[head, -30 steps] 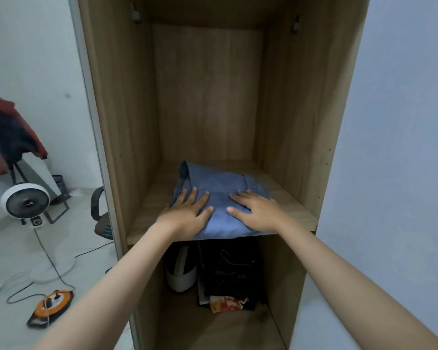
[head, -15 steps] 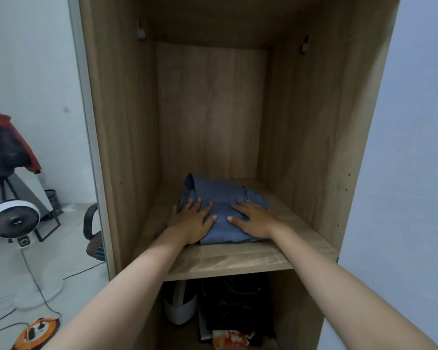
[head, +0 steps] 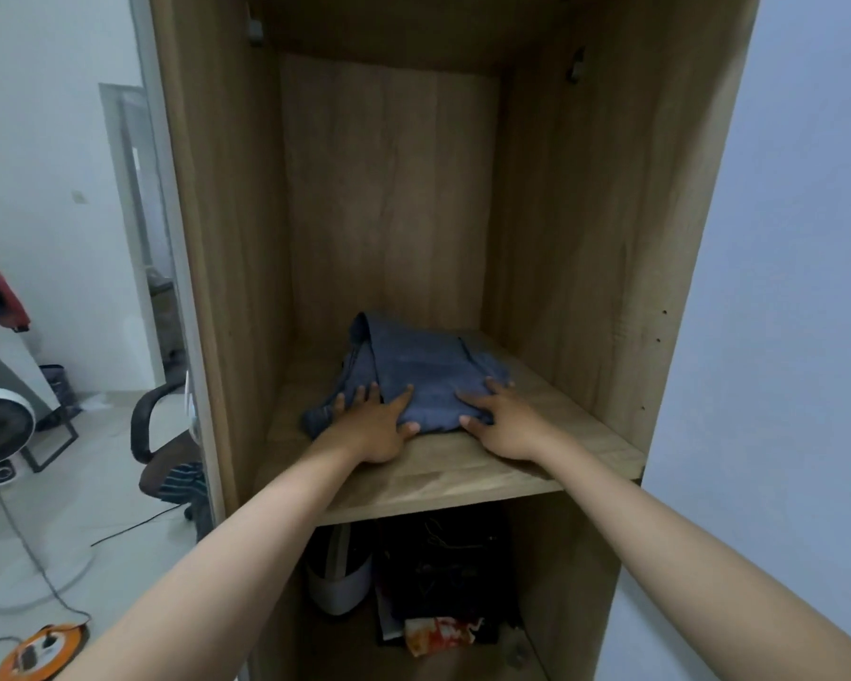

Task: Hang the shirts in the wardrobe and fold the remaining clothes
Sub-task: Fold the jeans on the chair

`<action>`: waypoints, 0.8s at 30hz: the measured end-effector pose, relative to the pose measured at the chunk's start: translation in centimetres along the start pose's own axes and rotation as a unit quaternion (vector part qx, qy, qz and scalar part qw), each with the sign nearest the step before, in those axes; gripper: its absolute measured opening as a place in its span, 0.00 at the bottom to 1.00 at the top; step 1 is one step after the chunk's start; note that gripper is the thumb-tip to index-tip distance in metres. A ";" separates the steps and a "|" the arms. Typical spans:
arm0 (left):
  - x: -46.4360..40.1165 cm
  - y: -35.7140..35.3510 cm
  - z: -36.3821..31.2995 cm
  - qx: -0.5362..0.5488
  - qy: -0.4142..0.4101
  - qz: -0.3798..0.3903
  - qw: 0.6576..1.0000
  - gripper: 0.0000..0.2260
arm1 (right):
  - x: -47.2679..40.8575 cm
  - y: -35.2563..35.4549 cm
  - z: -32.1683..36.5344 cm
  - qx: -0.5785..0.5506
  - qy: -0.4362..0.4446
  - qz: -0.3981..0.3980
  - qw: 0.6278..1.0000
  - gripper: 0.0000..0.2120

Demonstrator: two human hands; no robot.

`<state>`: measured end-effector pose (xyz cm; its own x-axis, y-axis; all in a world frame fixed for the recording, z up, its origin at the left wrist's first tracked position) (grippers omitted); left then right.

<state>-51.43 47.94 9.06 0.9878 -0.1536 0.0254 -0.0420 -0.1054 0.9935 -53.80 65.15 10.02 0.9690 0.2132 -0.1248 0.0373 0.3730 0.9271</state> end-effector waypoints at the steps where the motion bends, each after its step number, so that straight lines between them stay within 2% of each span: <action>1: -0.7 0.0 0.4 0.000 -0.001 -0.003 1.000 0.27 | -0.9 -0.3 -0.2 -0.004 -0.007 0.004 1.000 0.25; 6: -3.3 0.0 1.6 0.010 0.006 -0.041 0.999 0.28 | -4.2 -1.3 -0.3 -0.031 -0.012 0.009 0.999 0.24; 10: -4.1 0.2 2.2 0.032 0.009 -0.036 0.999 0.28 | -5.2 -1.5 -0.3 -0.029 -0.015 -0.005 0.999 0.25; 13: -3.9 0.5 2.1 0.067 0.009 -0.038 0.997 0.28 | -4.9 -1.4 -0.2 -0.011 -0.020 0.019 1.000 0.27; 16: -2.1 1.6 0.4 0.158 -0.045 -0.082 0.983 0.22 | -3.3 -0.7 -0.4 -0.027 -0.023 0.030 0.999 0.32; 18: -0.4 2.2 -0.6 0.216 -0.077 -0.105 0.968 0.14 | -1.2 0.2 -0.3 -0.071 -0.016 0.002 0.997 0.33; 19: 0.5 2.3 -0.8 0.237 -0.086 -0.117 0.961 0.14 | 0.0 0.6 -0.2 -0.086 -0.009 -0.015 0.996 0.33; 22: 3.5 2.7 -1.4 0.272 -0.069 -0.141 0.950 0.22 | 4.6 2.0 0.3 -0.088 0.011 -0.039 0.995 0.31; 24: 5.9 2.7 -2.7 0.273 -0.073 -0.153 0.947 0.24 | 8.0 2.5 0.3 -0.096 0.013 -0.036 0.995 0.31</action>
<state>-45.34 49.41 12.16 0.9366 -0.1634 -0.3098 0.1324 -0.6538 0.7450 -45.90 67.47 11.46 0.9591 0.2016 -0.1989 0.0564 0.5525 0.8316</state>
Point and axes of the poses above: each hand's wrist, its own x-axis away from the middle knuckle, its own y-axis out of the back of the hand, z = x × y, the point moved 8 cm from there along -x, towards the middle knuckle, and after that the axes turned 6 degrees about -y, right-handed, at the moved point
